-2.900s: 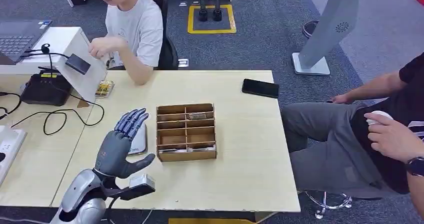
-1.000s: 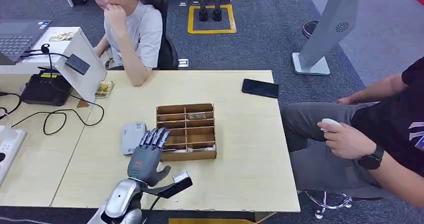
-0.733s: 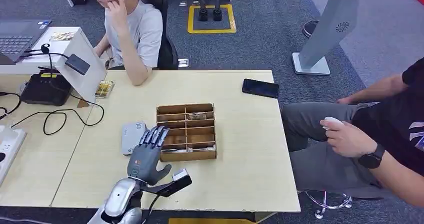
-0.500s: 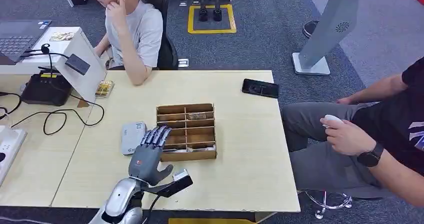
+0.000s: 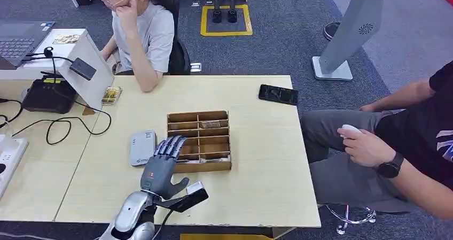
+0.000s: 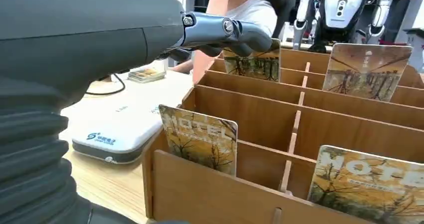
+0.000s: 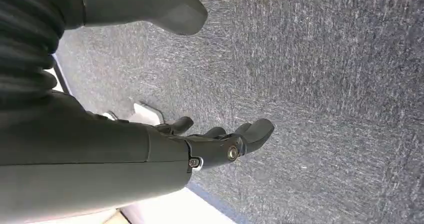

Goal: Pass the card to the sensor for recognition and then transmit it.

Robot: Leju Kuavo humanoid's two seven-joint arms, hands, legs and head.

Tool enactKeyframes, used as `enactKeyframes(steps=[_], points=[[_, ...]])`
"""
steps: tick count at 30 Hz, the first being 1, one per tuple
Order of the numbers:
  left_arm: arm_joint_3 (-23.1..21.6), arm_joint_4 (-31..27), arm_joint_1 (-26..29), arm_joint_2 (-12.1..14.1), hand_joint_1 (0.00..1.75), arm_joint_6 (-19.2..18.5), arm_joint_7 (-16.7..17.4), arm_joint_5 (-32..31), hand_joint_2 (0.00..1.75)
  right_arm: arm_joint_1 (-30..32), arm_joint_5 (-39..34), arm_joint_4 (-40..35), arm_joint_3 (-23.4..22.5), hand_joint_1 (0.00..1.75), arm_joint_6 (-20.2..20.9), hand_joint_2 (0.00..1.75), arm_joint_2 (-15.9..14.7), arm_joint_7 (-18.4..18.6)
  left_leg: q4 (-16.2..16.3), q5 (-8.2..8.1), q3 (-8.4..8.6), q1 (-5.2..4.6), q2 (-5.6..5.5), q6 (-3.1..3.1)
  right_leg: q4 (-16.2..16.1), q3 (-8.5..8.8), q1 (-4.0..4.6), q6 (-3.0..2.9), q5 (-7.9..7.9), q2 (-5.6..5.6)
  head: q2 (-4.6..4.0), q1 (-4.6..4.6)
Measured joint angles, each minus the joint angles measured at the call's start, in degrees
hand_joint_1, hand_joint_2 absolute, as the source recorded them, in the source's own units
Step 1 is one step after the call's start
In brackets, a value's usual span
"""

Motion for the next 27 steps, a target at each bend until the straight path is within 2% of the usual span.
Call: enactKeyframes(steps=[9, 10, 11, 19, 20, 22, 27], points=[[0.00, 0.81, -0.05, 0.00, 0.00, 0.17, 0.52, 0.15, 1.75, -0.02, 0.28, 0.00, 0.00, 0.00, 0.04, 1.75, 0.04, 0.00, 0.00, 0.00, 0.00, 0.00, 0.00, 0.00, 0.00, 0.00, 0.00, 0.00, 0.00, 0.00, 0.00, 0.00], [0.00, 0.90, -0.05, 0.00, 0.30, 0.17, 0.52, 0.15, 1.75, -0.02, 0.31, 0.00, 0.00, 0.00, 0.04, 1.75, 0.04, 0.00, 0.00, 0.00, 0.00, 0.00, 0.00, 0.00, 0.00, 0.00, 0.00, 0.00, 0.00, 0.00, 0.00, 0.00], [0.00, 1.07, -0.05, 0.00, 1.75, 0.17, 0.52, 0.15, 1.75, -0.02, 0.31, 0.00, 0.00, 0.00, 0.04, 1.75, 0.04, 0.02, 0.00, 0.00, 0.00, 0.00, 0.00, 0.00, 0.00, 0.00, 0.00, 0.00, 0.00, 0.00, 0.00, 0.00], [0.00, 1.90, -0.04, -0.28, 1.75, 0.07, 0.31, 0.94, 1.75, -0.02, 0.35, 0.00, 0.00, 0.00, 0.04, 1.75, 0.07, 0.07, 0.00, 0.00, -0.01, 0.00, 0.00, 0.00, 0.00, 0.00, 0.00, 0.00, 0.00, 0.00, 0.00, 0.00], [0.00, 1.90, -0.06, -0.33, 1.69, 0.09, 0.24, 1.01, 1.75, -0.03, 0.35, 0.00, 0.00, 0.00, 0.04, 1.75, 0.07, 0.04, 0.00, 0.00, 0.00, 0.00, 0.00, 0.00, 0.00, 0.00, 0.00, 0.00, 0.00, 0.00, 0.02, 0.00], [0.00, 1.99, -0.09, -0.46, 1.75, 0.04, 0.24, 1.09, 1.75, -0.03, 0.35, 0.00, 0.00, 0.00, 0.04, 1.75, 0.07, 0.02, 0.00, 0.00, 0.00, 0.00, 0.00, 0.00, 0.00, 0.01, 0.00, 0.00, 0.00, 0.00, 0.00, -0.02], [0.00, 2.01, -0.21, -0.55, 1.75, 0.11, 0.24, 1.38, 1.75, -0.03, 0.37, 0.00, 0.00, 0.00, 0.04, 1.75, 0.11, 0.00, 0.00, 0.00, 0.01, 0.00, 0.00, 0.00, 0.00, 0.01, 0.00, 0.00, 0.00, 0.00, 0.00, -0.02]])
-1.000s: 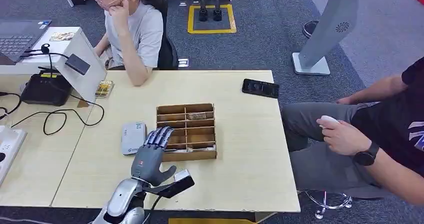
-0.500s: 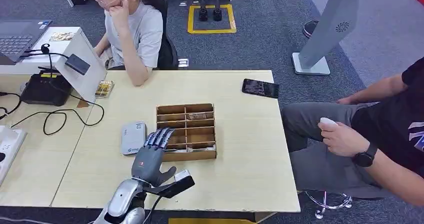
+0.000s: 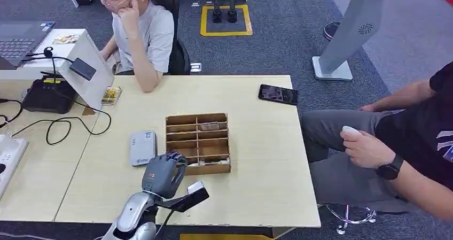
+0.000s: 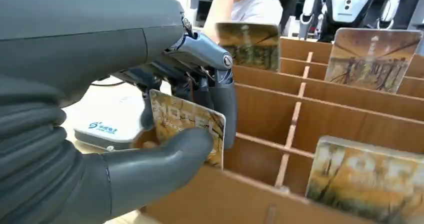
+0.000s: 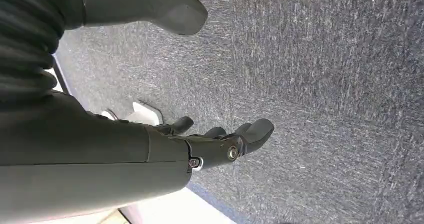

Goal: Pass the card to the sensor for recognition and then transmit it.

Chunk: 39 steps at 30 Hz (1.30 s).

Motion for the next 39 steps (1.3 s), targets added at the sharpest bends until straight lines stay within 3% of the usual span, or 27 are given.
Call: enactKeyframes(steps=[13, 21, 24, 31, 39], points=[[0.48, -0.04, -0.12, -0.17, 1.75, 0.41, -2.34, 3.30, 1.75, 0.00, 0.55, 0.00, 0.00, 0.00, 0.02, 1.75, 0.15, -0.13, 0.00, 0.00, 0.00, 0.00, 0.00, 0.00, 0.00, 0.01, 0.00, 0.00, 0.00, 0.00, 0.00, 0.02], [1.46, -3.23, -1.58, 2.07, 1.75, -1.05, -4.28, 6.75, 1.75, 0.00, 0.85, 0.00, -0.04, 0.00, 0.02, 1.75, 0.20, -0.66, 0.00, 0.02, 0.00, 0.03, 0.00, -0.02, 0.00, -0.01, 0.03, 0.00, 0.01, 0.00, 0.00, 0.02], [1.88, -6.08, -4.09, 4.55, 1.75, -2.08, -3.76, 6.89, 1.75, -0.01, 0.94, 0.00, -0.11, 0.00, 0.02, 1.75, 0.20, -1.07, 0.00, 0.07, -0.01, 0.05, -0.03, -0.04, 0.03, -0.01, 0.04, -0.02, 0.02, -0.02, 0.02, 0.02], [8.79, -18.50, -14.01, 17.51, 1.75, -7.57, -4.28, 11.54, 1.75, 0.17, 0.98, 0.00, -1.42, 0.00, 0.02, 1.75, 0.20, -1.73, -0.01, 0.19, 0.00, 0.19, 0.02, -0.24, 0.09, -0.04, 0.13, -0.17, 0.11, 0.02, 0.02, -0.02], [13.75, -24.52, -15.90, 24.52, 1.75, -8.46, -3.26, 10.58, 1.75, 0.33, 1.14, 0.00, -2.03, 0.00, 0.02, 1.75, 0.24, -1.18, -0.01, 0.19, -0.03, 0.16, 0.05, -0.24, 0.08, -0.08, 0.14, -0.17, 0.11, 0.04, 0.00, 0.00]])
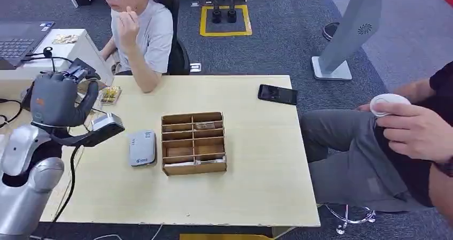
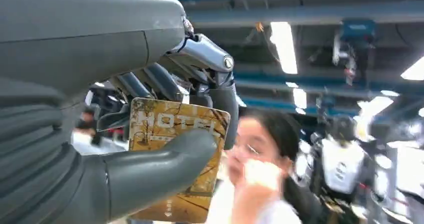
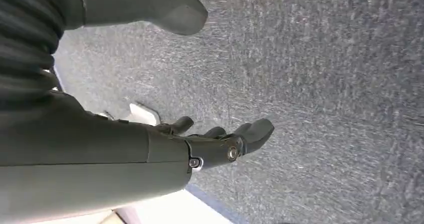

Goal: Pass the card to the sensor for recognition and then transmit it.

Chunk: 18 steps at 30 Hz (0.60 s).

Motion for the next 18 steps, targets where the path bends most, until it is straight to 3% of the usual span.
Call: enactKeyframes(steps=[6, 11, 18], points=[[0.87, 1.80, -0.91, -0.67, 1.75, 0.42, 3.94, -6.21, 1.75, -0.22, 0.81, -0.04, -0.63, 0.00, 0.00, 1.75, 0.00, -0.57, 0.02, 0.00, 0.01, -0.03, -0.01, 0.00, -0.02, 0.00, -0.03, 0.02, 0.02, -0.02, 0.00, 0.00], [0.83, 10.35, -4.75, -3.47, 1.75, 0.99, 6.84, -9.86, 1.75, -0.87, 2.23, -0.20, -0.72, 0.00, 0.52, 1.75, 0.00, 0.24, 0.03, 0.05, 0.01, -0.03, 0.01, 0.06, -0.02, -0.01, -0.03, 0.04, 0.09, 0.00, 0.00, 0.00], [0.81, 17.47, -6.60, -5.85, 1.75, 1.71, 7.56, -10.58, 1.75, -0.99, 2.40, -0.22, -0.76, 0.00, 0.70, 1.75, 0.00, 0.55, 0.03, 0.05, 0.00, -0.03, 0.02, 0.05, -0.02, -0.03, -0.03, 0.05, 0.08, 0.02, 0.02, -0.02]])
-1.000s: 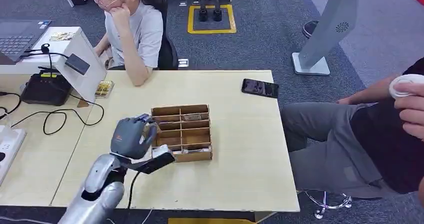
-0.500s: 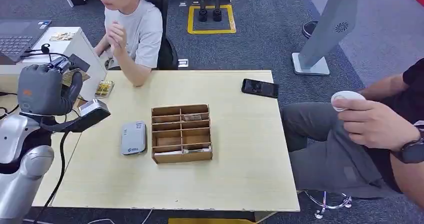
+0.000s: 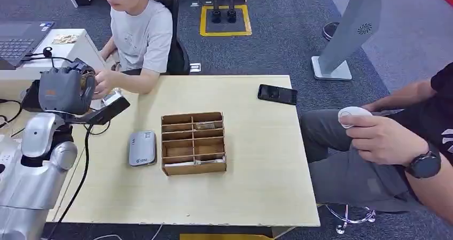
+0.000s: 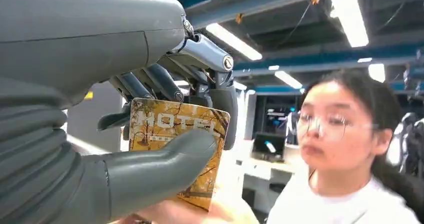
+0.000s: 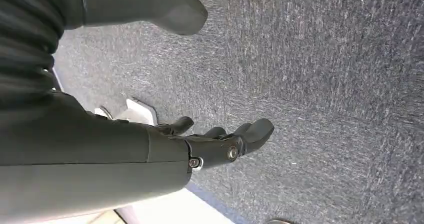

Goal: Pass the card to the sensor for recognition and then transmit it.

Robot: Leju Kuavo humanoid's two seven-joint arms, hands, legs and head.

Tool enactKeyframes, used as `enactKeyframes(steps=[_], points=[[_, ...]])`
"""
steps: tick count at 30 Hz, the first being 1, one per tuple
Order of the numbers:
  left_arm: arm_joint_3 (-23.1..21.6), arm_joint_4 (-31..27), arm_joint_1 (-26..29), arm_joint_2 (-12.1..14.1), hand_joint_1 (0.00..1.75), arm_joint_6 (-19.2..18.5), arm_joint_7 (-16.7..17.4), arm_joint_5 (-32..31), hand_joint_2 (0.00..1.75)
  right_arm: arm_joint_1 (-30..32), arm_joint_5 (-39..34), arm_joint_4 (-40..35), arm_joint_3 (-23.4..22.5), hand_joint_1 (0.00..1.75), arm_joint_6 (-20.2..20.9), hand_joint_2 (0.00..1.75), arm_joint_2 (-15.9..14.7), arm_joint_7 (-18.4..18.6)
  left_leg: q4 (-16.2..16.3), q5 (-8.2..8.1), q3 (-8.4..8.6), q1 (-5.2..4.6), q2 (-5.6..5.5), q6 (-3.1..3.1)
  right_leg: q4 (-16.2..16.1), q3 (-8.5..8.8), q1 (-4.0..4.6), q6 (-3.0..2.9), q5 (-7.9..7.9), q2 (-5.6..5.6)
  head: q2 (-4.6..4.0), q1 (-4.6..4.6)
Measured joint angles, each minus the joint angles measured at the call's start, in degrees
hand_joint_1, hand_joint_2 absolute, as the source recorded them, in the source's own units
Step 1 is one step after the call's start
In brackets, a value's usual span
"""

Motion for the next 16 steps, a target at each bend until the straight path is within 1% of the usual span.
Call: enactKeyframes(steps=[5, 6, 7, 8, 9, 11, 13, 16], points=[[0.00, 1.64, -0.08, -0.98, 1.75, 0.65, 0.15, 0.07, 1.75, 0.00, 0.15, 0.00, -0.02, 0.00, -0.02, 1.75, 0.00, 0.00, 0.00, -0.01, -0.04, 0.00, 0.00, 0.00, 0.00, -0.04, 0.00, 0.00, -0.01, 0.00, 0.00, 0.00], [0.00, 1.79, -0.12, -1.09, 1.69, 0.65, 0.15, 0.07, 1.75, 0.00, 0.15, 0.00, -0.02, 0.00, -0.02, 1.75, 0.00, -0.02, 0.00, -0.01, -0.04, 0.00, 0.00, 0.00, 0.00, -0.04, 0.00, 0.00, -0.01, 0.00, -0.02, 0.00], [0.00, 1.90, -0.15, -1.18, 0.03, 0.65, 0.17, 0.07, 1.75, -0.01, 0.15, 0.00, -0.02, 0.00, -0.02, 1.75, 0.00, -0.11, 0.00, -0.01, -0.04, 0.00, 0.00, 0.00, 0.00, -0.04, 0.00, 0.00, -0.01, 0.00, -0.02, 0.00], [0.00, 2.05, -0.21, -1.29, 0.03, 0.65, 0.17, 0.07, 1.75, -0.01, 0.15, -0.02, -0.02, 0.00, 0.00, 1.75, 0.00, -0.15, 0.00, 0.00, -0.04, 0.00, 0.00, 0.00, 0.00, -0.03, 0.00, 0.00, 0.00, 0.00, -0.02, 0.00], [0.00, 2.23, -0.24, -1.42, 0.00, 0.65, 0.17, 0.07, 1.75, -0.02, 0.15, -0.04, -0.04, 0.00, 0.00, 1.75, 0.00, -0.15, 0.00, 0.00, -0.04, 0.00, 0.00, 0.00, 0.00, -0.03, 0.00, 0.00, 0.00, 0.00, -0.02, 0.00], [0.00, 2.42, -0.24, -1.49, 0.00, 1.03, 0.17, 0.00, 1.75, -0.02, 0.15, -0.09, -0.04, 0.00, 0.00, 1.75, 0.00, -0.17, 0.00, 0.00, -0.04, 0.00, 0.00, 0.00, 0.00, -0.03, 0.00, 0.00, 0.00, 0.00, -0.02, 0.00], [0.00, 2.60, -0.17, -1.49, 0.00, 1.97, 0.18, -0.22, 1.75, -0.02, 0.15, -0.11, -0.04, 0.00, -0.02, 1.75, 0.00, -0.17, 0.00, 0.00, -0.05, 0.00, 0.00, 0.00, 0.00, -0.02, 0.00, 0.00, 0.00, -0.01, -0.02, 0.00], [0.02, 2.86, 0.65, -1.20, 0.00, 4.38, 0.85, -0.74, 1.75, 0.00, 0.00, -0.11, -0.11, 0.00, -0.04, 1.75, 0.00, -0.33, -0.01, 0.00, -0.08, 0.00, 0.00, 0.00, 0.00, -0.01, 0.00, 0.00, 0.00, -0.01, 0.00, 0.00]])
